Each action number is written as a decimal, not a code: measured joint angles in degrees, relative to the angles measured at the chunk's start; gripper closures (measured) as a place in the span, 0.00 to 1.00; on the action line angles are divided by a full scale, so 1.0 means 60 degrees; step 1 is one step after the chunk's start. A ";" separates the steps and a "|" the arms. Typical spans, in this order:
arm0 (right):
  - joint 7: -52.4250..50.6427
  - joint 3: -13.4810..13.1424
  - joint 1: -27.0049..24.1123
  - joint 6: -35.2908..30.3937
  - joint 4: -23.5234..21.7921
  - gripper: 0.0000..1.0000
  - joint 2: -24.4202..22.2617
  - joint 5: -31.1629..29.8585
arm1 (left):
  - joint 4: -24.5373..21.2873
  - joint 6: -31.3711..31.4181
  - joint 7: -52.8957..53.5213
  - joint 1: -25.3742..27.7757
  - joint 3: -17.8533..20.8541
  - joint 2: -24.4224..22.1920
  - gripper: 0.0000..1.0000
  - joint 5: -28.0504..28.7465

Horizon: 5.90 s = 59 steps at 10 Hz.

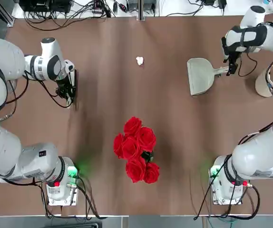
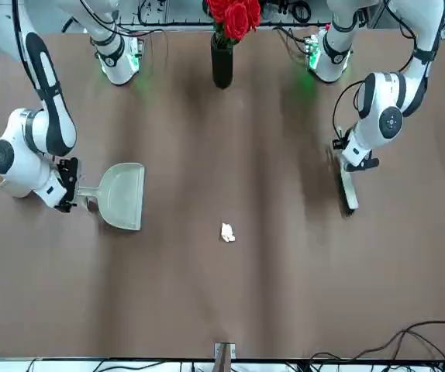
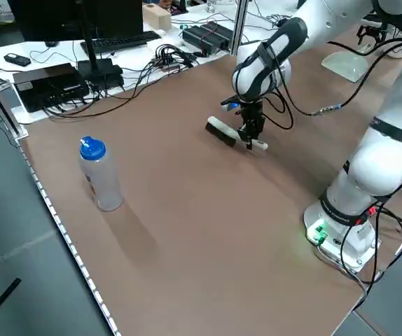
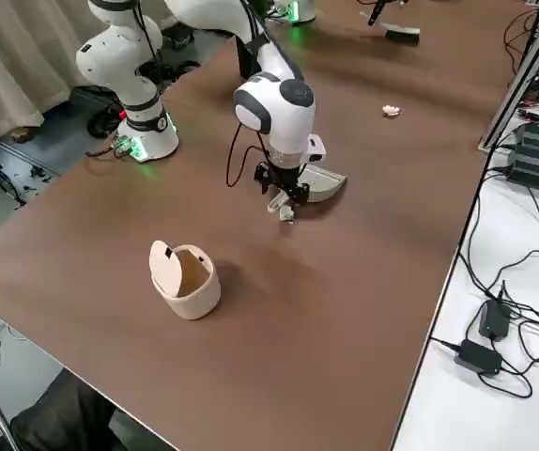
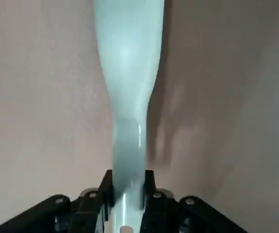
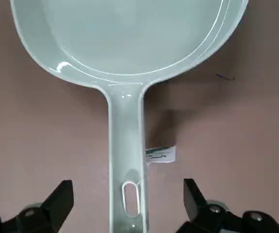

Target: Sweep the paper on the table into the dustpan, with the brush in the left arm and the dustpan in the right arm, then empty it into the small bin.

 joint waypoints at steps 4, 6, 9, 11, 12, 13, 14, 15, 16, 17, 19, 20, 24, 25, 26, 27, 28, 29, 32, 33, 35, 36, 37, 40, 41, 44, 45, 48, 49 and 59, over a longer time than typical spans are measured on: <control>-0.0049 0.0007 -0.0027 0.0367 -0.0001 0.20 0.0259 -0.0004 | 0.0044 -0.0007 -0.0020 0.0005 0.0001 -0.0004 0.73 0.0080; -0.0151 0.0010 -0.0027 0.0415 0.0001 0.41 0.0268 -0.0004 | 0.0215 -0.0004 -0.0021 0.0005 -0.0006 -0.0086 0.73 0.0091; -0.0180 0.0027 -0.0027 0.0429 0.0002 0.60 0.0268 -0.0005 | 0.0438 -0.0005 -0.0021 -0.0001 -0.0067 -0.0401 0.73 0.0095; -0.0192 0.0046 -0.0027 0.0431 0.0009 0.67 0.0267 -0.0007 | 0.0637 -0.0067 -0.0018 -0.0073 -0.0176 -0.0472 0.73 0.0098; -0.0193 0.0048 -0.0027 0.0432 0.0009 0.67 0.0267 -0.0007 | 0.0885 -0.0455 -0.0017 -0.0100 -0.0289 -0.0471 0.73 0.0099; -0.0194 0.0054 -0.0025 0.0431 0.0009 0.67 0.0267 -0.0007 | 0.1340 -0.1215 -0.0008 -0.0103 -0.0463 -0.0463 0.73 0.0100; -0.0194 0.0075 -0.0016 0.0431 0.0009 0.67 0.0267 -0.0007 | 0.1883 -0.1968 0.0010 -0.0106 -0.0712 -0.0406 0.73 0.0102; -0.0193 0.0101 0.0008 0.0431 0.0010 0.67 0.0267 -0.0007 | 0.2311 -0.2390 0.0046 -0.0120 -0.0966 -0.0269 0.73 0.0103; -0.0187 0.0126 0.0053 0.0429 0.0011 0.67 0.0267 -0.0007 | 0.2638 -0.2588 0.0068 -0.0142 -0.1165 -0.0055 0.73 0.0105; -0.0162 0.0144 0.0127 0.0417 0.0011 0.67 0.0267 -0.0007 | 0.2918 -0.2724 0.0072 -0.0147 -0.1308 0.0198 0.73 0.0106; 0.0142 0.0158 0.0435 0.0416 0.0013 0.67 0.0264 -0.0001 | 0.3641 -0.3221 0.0478 -0.0180 -0.1378 0.0731 0.73 0.0109; 0.0460 0.0167 0.0640 0.0382 0.0016 0.67 0.0255 0.0000 | 0.4117 -0.3587 0.0645 -0.0257 -0.1379 0.1025 0.73 0.0110; 0.1991 0.0197 0.1575 0.0241 0.0026 0.67 0.0210 0.0003 | 0.5082 -0.4176 0.0650 -0.0837 -0.1387 0.1758 0.73 0.0113; 0.2452 0.0201 0.1813 0.0240 0.0039 0.67 0.0206 0.0003 | 0.5158 -0.4177 0.0650 -0.1050 -0.1392 0.1890 0.73 0.0113; 0.2958 0.0204 0.2100 0.0137 0.0090 0.67 0.0203 0.0003 | 0.5254 -0.4178 0.0648 -0.1261 -0.1396 0.2046 0.73 0.0114; 0.3450 0.0208 0.2399 -0.0116 0.0220 0.67 0.0201 0.0003 | 0.5332 -0.4179 0.0646 -0.1468 -0.1398 0.2202 0.73 0.0114; 0.3786 0.0212 0.2637 -0.0296 0.0357 0.67 0.0199 0.0003 | 0.5388 -0.4179 0.0628 -0.1622 -0.1397 0.2305 0.73 0.0114; 0.4010 0.0214 0.2815 -0.0373 0.0444 0.67 0.0199 0.0003 | 0.5465 -0.4180 0.0614 -0.1764 -0.1404 0.2356 0.73 0.0115; 0.4590 0.0215 0.3288 -0.0373 0.0556 0.67 0.0200 0.0004 | 0.6270 -0.4991 -0.0095 -0.2750 -0.1406 0.2901 0.73 0.0115; 0.4776 0.0216 0.3421 -0.0365 0.0591 0.67 0.0200 0.0004 | 0.6646 -0.5169 -0.0530 -0.3010 -0.1406 0.3233 0.73 0.0115; 0.4994 0.0215 0.3552 -0.0319 0.0612 0.67 0.0200 0.0004 | 0.7332 -0.5226 -0.0910 -0.3206 -0.1403 0.3890 0.73 0.0115; 0.5109 0.0215 0.3610 -0.0264 0.0619 0.67 0.0201 0.0004 | 0.7688 -0.5230 -0.0989 -0.3268 -0.1402 0.4186 0.73 0.0115; 0.5286 0.0214 0.3702 -0.0188 0.0644 0.67 0.0205 0.0004 | 0.8024 -0.5240 -0.1056 -0.3373 -0.1397 0.4437 0.73 0.0115; 0.5963 0.0216 0.4115 -0.0148 0.0769 0.67 0.0308 0.0004 | 0.8872 -0.5482 -0.1126 -0.3694 -0.1358 0.5084 0.73 0.0115; 0.6135 0.0214 0.4213 -0.0146 0.0826 0.67 0.0348 0.0004 | 0.9029 -0.5491 -0.1230 -0.3781 -0.1356 0.5279 0.73 0.0116; 0.6462 0.0214 0.4410 -0.0145 0.1011 0.67 0.0569 0.0004 | 0.9611 -0.5491 -0.1922 -0.4384 -0.1346 0.5785 0.73 0.0116; 0.6528 0.0214 0.4439 -0.0145 0.1062 0.67 0.0620 0.0004 | 0.9811 -0.5491 -0.2124 -0.4528 -0.1346 0.5904 0.73 0.0116; 0.6606 0.0213 0.4503 -0.0146 0.1234 0.67 0.0794 0.0004 | 1.0170 -0.5466 -0.2651 -0.4746 -0.1340 0.6137 0.73 0.0116; 0.6666 0.0213 0.4533 -0.0146 0.1259 0.67 0.0810 0.0004 | 1.0316 -0.5463 -0.2791 -0.4781 -0.1339 0.6216 0.73 0.0116; 0.7289 0.0213 0.4877 -0.0168 0.1549 0.67 0.1021 0.0004 | 1.1111 -0.5070 -0.3484 -0.6184 -0.0788 0.6758 0.73 0.0115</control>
